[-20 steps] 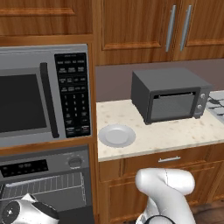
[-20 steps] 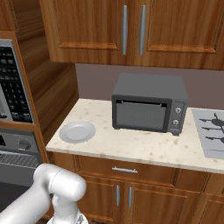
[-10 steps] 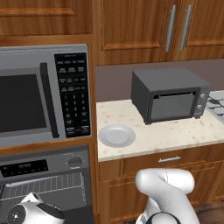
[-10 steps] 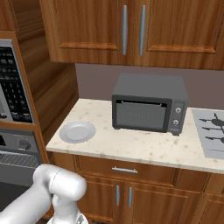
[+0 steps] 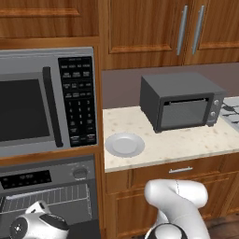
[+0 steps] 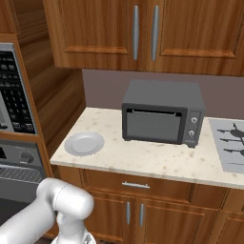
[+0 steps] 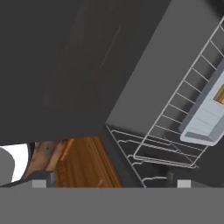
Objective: Take the baked cake out of the oven and place it on the plate for cooling. Then close the oven door.
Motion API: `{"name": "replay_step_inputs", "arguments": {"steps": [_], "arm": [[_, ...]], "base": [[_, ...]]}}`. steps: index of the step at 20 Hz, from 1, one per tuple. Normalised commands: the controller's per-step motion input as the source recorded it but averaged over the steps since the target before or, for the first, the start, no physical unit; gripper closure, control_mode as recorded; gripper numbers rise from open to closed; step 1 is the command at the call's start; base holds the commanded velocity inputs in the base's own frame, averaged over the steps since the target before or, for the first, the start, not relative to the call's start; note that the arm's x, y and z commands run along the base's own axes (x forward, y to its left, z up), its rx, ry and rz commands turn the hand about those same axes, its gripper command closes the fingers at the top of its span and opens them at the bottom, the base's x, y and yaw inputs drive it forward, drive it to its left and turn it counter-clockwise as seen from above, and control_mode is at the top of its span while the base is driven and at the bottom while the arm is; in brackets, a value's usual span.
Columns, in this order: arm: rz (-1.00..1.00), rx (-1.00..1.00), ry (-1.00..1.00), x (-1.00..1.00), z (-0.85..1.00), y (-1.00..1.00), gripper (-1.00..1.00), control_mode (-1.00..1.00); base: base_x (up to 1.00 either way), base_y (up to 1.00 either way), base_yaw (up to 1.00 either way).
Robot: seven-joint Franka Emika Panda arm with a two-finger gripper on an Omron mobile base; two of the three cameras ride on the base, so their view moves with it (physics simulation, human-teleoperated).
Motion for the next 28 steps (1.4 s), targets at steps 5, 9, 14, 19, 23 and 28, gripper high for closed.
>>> {"name": "replay_step_inputs", "arguments": {"steps": [5,9,14,19,23,28], "arm": [[-0.08,0.00,-0.13,0.18,-0.09,-0.04,-1.00,-1.00],[-0.05,0.00,-0.15,0.19,-0.15,0.00,-1.00,-1.00],[-0.04,0.00,-0.10,0.23,-0.10,-0.01,-1.00,-1.00],[-0.06,0.00,-0.06,0.27,-0.09,0.00,-1.00,-1.00],[-0.10,0.00,-0.11,0.14,-0.25,0.01,-1.00,-1.00],[-0.11,0.00,-0.01,0.21,-0.19,0.03,-1.00,-1.00]], "base": [[0.00,0.00,0.00],[0.00,0.00,0.00],[0.00,0.00,0.00],[0.00,0.00,0.00],[0.00,0.00,0.00],[0.00,0.00,0.00]]}}
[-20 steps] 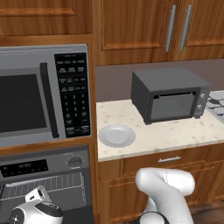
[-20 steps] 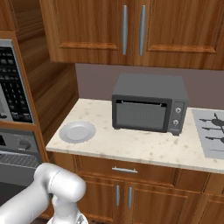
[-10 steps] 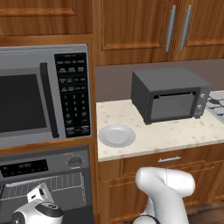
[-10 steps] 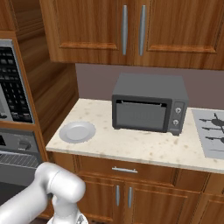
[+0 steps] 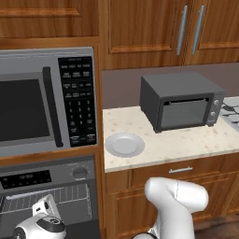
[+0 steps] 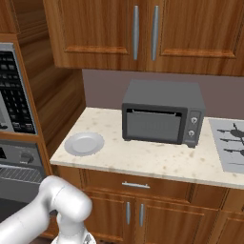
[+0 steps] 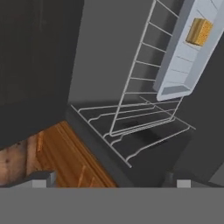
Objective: Take the baked cake out of the oven and place it on the plate for cooling. Then close the oven door.
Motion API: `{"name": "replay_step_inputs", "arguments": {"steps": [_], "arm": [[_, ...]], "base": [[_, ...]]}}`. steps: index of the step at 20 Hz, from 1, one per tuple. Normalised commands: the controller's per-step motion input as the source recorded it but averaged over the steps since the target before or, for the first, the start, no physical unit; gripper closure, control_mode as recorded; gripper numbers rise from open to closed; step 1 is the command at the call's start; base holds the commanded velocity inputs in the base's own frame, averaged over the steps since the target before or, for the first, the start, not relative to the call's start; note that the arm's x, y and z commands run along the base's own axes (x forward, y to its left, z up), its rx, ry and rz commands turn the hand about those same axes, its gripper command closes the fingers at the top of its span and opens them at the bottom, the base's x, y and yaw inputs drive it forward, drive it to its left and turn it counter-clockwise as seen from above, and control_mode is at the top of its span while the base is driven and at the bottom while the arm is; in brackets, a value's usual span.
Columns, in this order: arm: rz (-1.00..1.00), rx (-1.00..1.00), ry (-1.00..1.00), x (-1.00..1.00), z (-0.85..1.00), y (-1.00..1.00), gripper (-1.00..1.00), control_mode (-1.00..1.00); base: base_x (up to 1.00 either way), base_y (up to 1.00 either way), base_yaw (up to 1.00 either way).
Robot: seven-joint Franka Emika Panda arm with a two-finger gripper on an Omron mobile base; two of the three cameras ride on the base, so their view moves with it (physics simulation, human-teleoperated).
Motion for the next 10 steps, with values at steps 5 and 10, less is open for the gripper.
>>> {"name": "replay_step_inputs", "arguments": {"steps": [5,10], "arm": [[-0.13,0.00,0.00,0.19,-0.04,0.10,-1.00,-1.00],[-0.03,0.00,-0.04,0.11,-0.17,0.09,-1.00,-1.00]], "base": [[0.00,0.00,0.00],[0.00,0.00,0.00]]}}
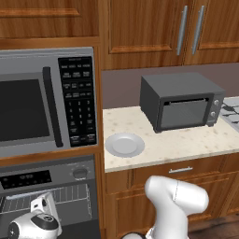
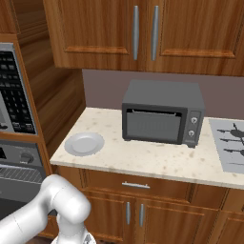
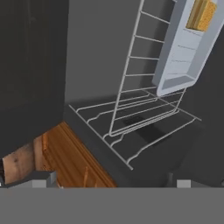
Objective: Take the baked cake out of the oven and place it on the plate for cooling. Then close the oven door.
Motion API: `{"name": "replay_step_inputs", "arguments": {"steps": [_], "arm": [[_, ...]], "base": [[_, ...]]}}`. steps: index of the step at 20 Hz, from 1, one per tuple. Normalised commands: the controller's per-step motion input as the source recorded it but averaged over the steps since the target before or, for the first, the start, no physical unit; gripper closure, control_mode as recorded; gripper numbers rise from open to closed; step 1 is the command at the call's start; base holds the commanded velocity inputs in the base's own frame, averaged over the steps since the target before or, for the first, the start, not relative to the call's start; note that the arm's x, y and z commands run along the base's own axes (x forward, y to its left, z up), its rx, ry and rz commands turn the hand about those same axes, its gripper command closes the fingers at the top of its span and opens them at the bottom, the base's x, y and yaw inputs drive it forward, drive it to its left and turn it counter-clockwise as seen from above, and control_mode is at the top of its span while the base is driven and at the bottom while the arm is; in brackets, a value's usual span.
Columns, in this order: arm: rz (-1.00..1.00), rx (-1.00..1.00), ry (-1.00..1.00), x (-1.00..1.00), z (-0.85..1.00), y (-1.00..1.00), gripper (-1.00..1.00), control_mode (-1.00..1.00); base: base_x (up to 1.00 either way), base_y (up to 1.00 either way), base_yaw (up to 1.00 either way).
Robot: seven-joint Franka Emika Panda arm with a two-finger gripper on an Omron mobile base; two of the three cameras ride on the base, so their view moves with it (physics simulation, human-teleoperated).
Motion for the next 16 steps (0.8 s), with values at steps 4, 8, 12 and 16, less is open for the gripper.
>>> {"name": "replay_step_inputs", "arguments": {"steps": [4,8,12,16], "arm": [[0.00,-0.01,-0.08,0.24,-0.29,0.12,-1.00,-1.00],[0.00,0.00,-0.07,0.31,-0.25,0.09,-1.00,-1.00],[0.00,0.00,-0.02,0.26,-0.18,0.12,-1.00,-1.00],[0.00,0.00,0.00,0.26,-0.20,0.16,-1.00,-1.00]], "base": [[0.00,0.00,0.00],[0.00,0.00,0.00],[0.00,0.00,0.00],[0.00,0.00,0.00]]}}
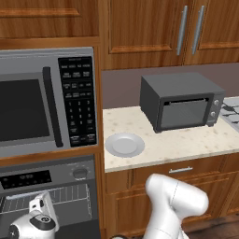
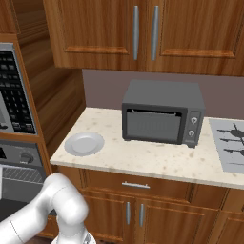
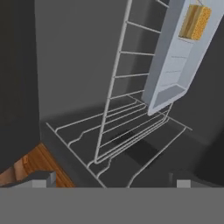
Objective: Take the baked cake out of the oven and place it on the plate for cooling. Then close the oven door.
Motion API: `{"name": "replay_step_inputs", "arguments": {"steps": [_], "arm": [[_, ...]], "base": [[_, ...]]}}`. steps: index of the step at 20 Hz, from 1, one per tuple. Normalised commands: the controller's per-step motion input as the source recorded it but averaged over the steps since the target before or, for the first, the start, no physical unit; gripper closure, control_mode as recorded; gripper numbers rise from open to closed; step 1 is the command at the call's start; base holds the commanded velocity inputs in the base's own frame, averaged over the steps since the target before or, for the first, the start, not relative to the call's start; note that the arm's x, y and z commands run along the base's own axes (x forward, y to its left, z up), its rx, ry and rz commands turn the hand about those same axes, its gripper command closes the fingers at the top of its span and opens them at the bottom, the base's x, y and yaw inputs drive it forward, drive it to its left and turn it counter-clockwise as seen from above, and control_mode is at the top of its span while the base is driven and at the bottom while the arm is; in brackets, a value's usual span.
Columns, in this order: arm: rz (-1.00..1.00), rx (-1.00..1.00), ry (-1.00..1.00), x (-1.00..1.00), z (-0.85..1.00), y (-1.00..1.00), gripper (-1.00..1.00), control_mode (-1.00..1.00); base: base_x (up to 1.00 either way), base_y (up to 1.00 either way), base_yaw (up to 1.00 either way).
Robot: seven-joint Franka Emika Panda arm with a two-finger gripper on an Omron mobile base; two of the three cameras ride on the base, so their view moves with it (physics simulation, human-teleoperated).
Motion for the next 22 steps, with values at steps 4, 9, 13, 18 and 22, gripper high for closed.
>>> {"name": "replay_step_inputs", "arguments": {"steps": [4,9,13,18,22], "arm": [[0.00,0.00,0.00,0.26,-0.26,0.17,-1.00,-1.00],[0.00,0.00,0.00,0.29,-0.32,0.20,-1.00,-1.00],[0.00,0.00,0.00,0.33,-0.30,0.20,-1.00,-1.00],[0.00,-0.01,0.00,0.28,-0.30,0.24,-1.00,-1.00],[0.00,-0.04,0.00,0.20,-0.35,0.24,-1.00,-1.00]], "base": [[0.00,0.00,0.00],[0.00,0.00,0.00],[0.00,0.00,0.00],[0.00,0.00,0.00],[0.00,0.00,0.00]]}}
